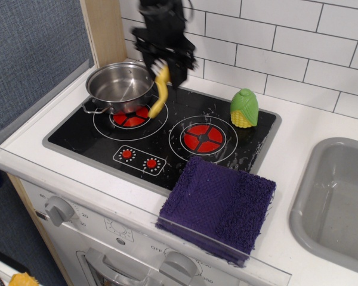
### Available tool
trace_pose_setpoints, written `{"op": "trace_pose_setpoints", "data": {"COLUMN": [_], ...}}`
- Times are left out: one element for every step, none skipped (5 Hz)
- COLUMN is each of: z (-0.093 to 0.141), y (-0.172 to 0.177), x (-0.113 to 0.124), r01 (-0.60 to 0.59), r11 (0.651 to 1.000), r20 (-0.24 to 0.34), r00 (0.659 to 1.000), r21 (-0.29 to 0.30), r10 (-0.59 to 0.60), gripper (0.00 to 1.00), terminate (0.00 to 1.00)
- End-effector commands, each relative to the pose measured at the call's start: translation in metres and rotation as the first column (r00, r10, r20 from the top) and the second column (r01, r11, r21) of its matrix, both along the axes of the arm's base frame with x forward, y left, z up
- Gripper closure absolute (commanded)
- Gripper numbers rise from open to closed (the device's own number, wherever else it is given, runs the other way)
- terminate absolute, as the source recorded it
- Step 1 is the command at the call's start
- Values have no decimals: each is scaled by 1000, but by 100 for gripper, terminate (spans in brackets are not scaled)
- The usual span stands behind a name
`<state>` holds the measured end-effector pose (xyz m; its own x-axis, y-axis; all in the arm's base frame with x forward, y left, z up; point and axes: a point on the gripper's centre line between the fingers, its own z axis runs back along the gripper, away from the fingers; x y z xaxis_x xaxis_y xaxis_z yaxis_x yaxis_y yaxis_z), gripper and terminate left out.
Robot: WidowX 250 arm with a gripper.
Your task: Place the yellow brush to the right of the silver pot.
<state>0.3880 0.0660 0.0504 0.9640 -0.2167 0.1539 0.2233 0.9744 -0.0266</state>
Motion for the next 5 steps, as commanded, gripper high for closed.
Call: {"op": "trace_pose_setpoints", "data": {"z": [-17, -22, -26, -25, -23], "y": [-11, -27, -31, -31, -29], "x": [4, 3, -1, -4, -6], "r01": [187, 264, 262, 226, 173], "r11": [982, 964, 964, 973, 984], "r20": [3, -5, -18, -12, -7], "r00": [982, 965, 965, 974, 985], "r21": [23, 35, 50, 46, 43], "r10": [-187, -264, -262, -225, -173], "gripper": [100, 100, 0, 0, 0], "terminate": [0, 0, 0, 0, 0]}}
